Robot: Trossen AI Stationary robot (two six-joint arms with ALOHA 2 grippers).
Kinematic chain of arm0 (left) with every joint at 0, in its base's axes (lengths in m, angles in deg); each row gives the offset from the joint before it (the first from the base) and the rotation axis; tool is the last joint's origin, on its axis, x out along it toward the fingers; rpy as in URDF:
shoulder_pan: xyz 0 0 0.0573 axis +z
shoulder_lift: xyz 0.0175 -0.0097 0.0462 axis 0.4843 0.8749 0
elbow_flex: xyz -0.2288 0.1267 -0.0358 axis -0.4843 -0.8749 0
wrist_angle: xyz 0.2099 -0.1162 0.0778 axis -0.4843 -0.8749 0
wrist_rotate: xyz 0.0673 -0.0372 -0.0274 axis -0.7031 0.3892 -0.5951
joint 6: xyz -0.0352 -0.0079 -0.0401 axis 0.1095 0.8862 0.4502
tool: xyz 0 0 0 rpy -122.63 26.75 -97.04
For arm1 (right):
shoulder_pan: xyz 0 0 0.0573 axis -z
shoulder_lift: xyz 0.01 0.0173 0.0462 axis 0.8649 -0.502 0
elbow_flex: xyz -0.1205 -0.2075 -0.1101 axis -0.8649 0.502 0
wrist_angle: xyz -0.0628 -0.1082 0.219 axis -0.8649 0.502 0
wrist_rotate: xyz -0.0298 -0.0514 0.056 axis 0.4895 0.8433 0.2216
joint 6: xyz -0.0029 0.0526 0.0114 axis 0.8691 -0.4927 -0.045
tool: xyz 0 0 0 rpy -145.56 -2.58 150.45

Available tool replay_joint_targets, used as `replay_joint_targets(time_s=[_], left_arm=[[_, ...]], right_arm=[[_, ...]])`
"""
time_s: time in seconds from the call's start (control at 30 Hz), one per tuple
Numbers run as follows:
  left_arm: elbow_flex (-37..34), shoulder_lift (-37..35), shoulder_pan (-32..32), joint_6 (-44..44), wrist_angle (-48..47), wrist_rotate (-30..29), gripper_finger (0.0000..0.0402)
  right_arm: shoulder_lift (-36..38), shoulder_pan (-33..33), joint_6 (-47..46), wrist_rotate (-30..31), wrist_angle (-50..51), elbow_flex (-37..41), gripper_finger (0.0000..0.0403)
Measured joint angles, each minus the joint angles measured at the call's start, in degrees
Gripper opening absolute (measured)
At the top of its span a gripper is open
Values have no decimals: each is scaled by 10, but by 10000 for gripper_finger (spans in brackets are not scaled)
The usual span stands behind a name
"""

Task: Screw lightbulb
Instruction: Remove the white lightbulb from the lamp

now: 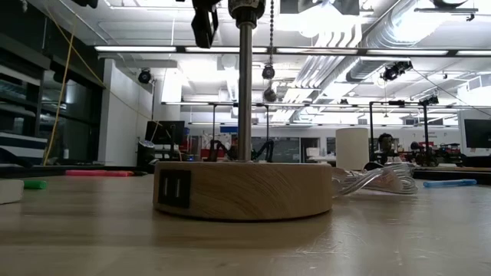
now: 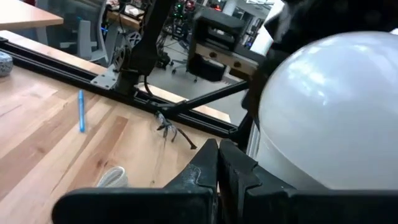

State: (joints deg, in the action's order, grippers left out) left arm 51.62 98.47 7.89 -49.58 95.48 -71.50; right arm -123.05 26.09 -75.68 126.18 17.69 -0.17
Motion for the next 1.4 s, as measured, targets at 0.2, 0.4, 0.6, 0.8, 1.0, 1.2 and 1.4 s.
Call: replay_joint_targets(time_s=[0.2,0.4,0.6,0.8,1.0,1.2,1.4], left_arm=[[1,-3,-19,6,-17,-4,0],[1,-21,-25,-2,-61,-7,0],[2,-80,-27,-48,-180,-70,0],[-3,-117,-15,-104,-245,-116,0],[-3,-101,5,-91,-226,-81,0],[-2,-80,8,-90,-176,-64,0],[-1,-48,10,-90,-108,-37,0]], right_arm=[[27,0,-2,25,49,0,0],[59,1,-25,51,122,0,0],[85,-14,-60,54,169,0,0],[73,-31,-75,5,121,0,0],[38,-24,-42,-18,25,0,0],[19,-5,-15,-26,-32,0,0],[19,7,16,-61,-58,0,0]])
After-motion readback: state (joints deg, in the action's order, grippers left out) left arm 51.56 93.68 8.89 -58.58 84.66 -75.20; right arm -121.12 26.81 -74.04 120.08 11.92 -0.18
